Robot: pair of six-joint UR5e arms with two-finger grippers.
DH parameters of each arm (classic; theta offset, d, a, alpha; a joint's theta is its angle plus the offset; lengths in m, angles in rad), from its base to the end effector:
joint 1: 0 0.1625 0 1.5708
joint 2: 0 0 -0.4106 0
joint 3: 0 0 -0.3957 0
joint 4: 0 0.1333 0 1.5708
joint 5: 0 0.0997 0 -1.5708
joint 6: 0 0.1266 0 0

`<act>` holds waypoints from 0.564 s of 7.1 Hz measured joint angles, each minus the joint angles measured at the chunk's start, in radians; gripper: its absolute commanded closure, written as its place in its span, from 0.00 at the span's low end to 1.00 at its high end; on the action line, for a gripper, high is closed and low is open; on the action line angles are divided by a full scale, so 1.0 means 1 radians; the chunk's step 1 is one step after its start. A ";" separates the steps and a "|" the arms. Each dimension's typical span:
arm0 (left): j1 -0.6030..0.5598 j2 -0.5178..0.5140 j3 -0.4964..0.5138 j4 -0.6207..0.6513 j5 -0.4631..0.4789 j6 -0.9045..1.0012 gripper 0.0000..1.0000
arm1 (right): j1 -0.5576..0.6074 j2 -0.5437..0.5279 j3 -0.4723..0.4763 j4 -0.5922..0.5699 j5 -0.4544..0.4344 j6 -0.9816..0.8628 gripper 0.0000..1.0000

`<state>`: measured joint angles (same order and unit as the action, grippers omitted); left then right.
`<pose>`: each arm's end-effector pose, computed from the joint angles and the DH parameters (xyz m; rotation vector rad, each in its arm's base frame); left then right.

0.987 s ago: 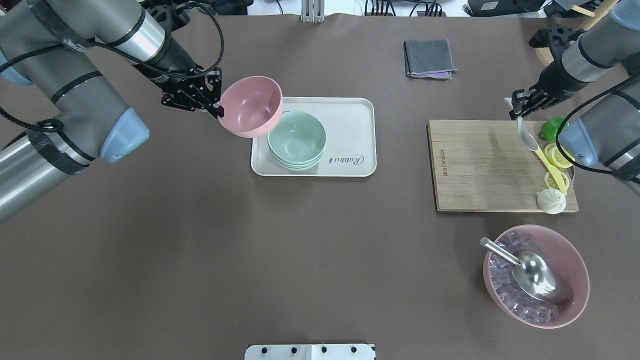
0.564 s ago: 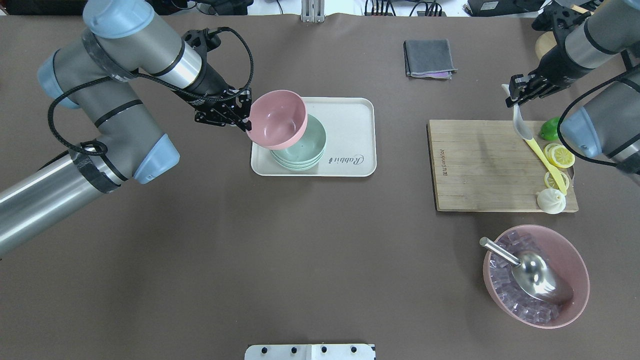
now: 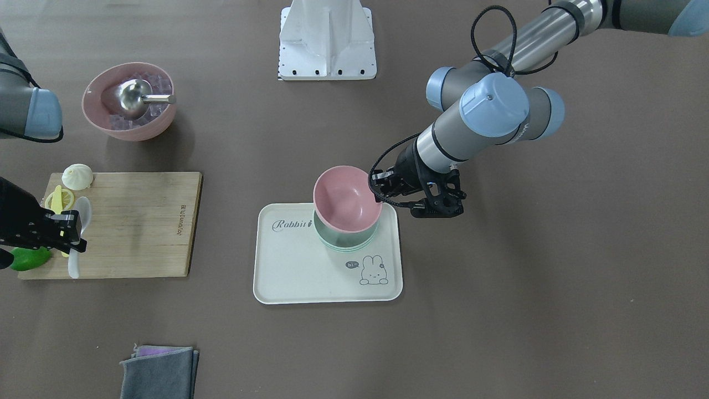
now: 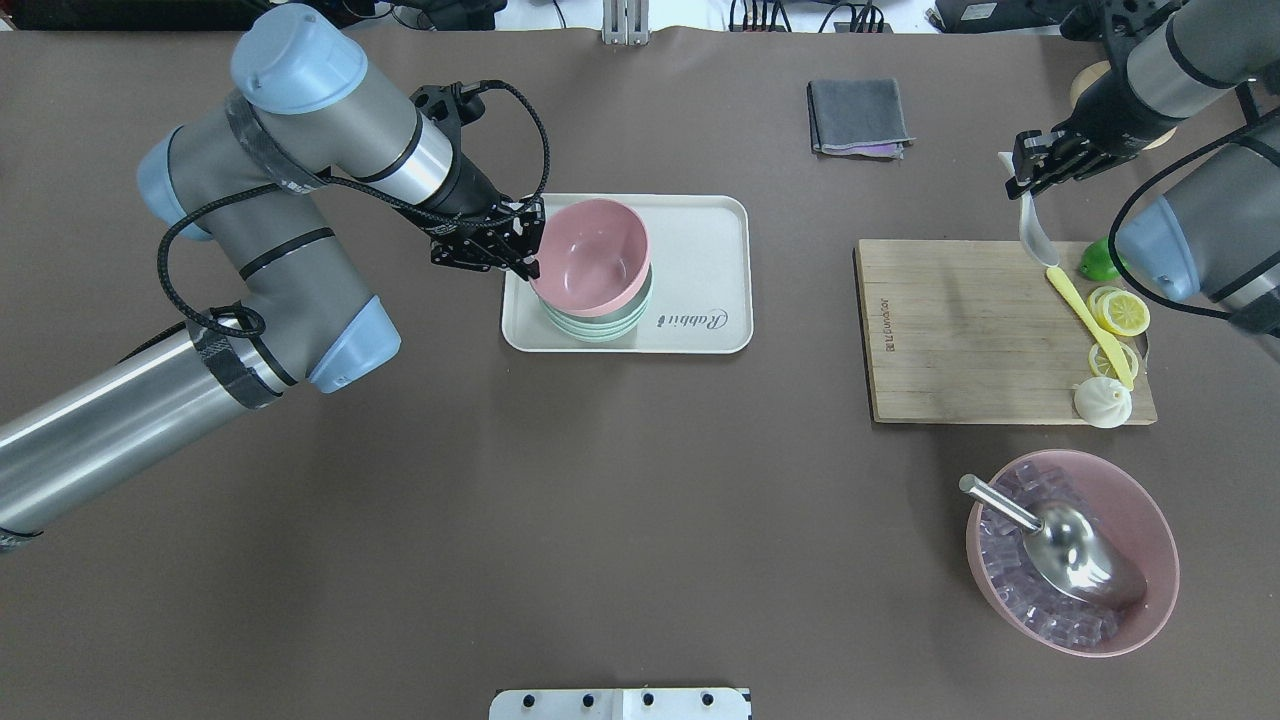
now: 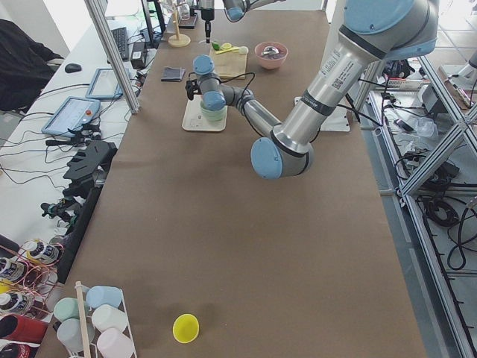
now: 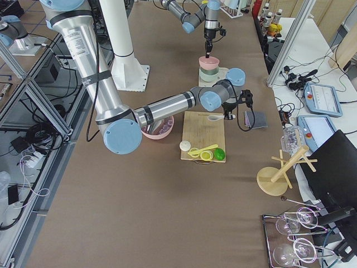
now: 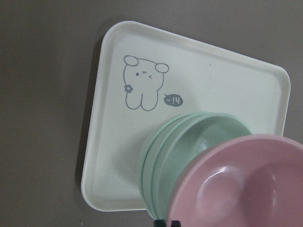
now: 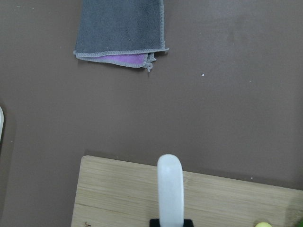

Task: Stack pink bowl on green and place spoon
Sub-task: 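Lower the pink bowl onto the green bowl stack and open the left gripper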

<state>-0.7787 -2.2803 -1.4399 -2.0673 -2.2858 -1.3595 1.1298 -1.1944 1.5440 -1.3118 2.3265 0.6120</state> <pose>0.4845 -0.5487 0.2154 -0.0780 1.2017 -0.1132 -0.2385 -0.6141 0.4274 0.1326 -0.9216 -0.0714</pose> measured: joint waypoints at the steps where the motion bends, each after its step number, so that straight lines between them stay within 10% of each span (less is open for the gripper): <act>1: 0.002 -0.010 0.012 -0.001 0.008 -0.001 1.00 | 0.001 -0.001 0.001 -0.001 -0.001 0.000 1.00; 4: 0.002 -0.024 0.060 -0.037 0.032 -0.001 1.00 | 0.002 -0.007 0.001 -0.001 -0.001 0.000 1.00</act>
<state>-0.7763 -2.3045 -1.3802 -2.1041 -2.2536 -1.3606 1.1317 -1.2016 1.5449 -1.3131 2.3255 0.6120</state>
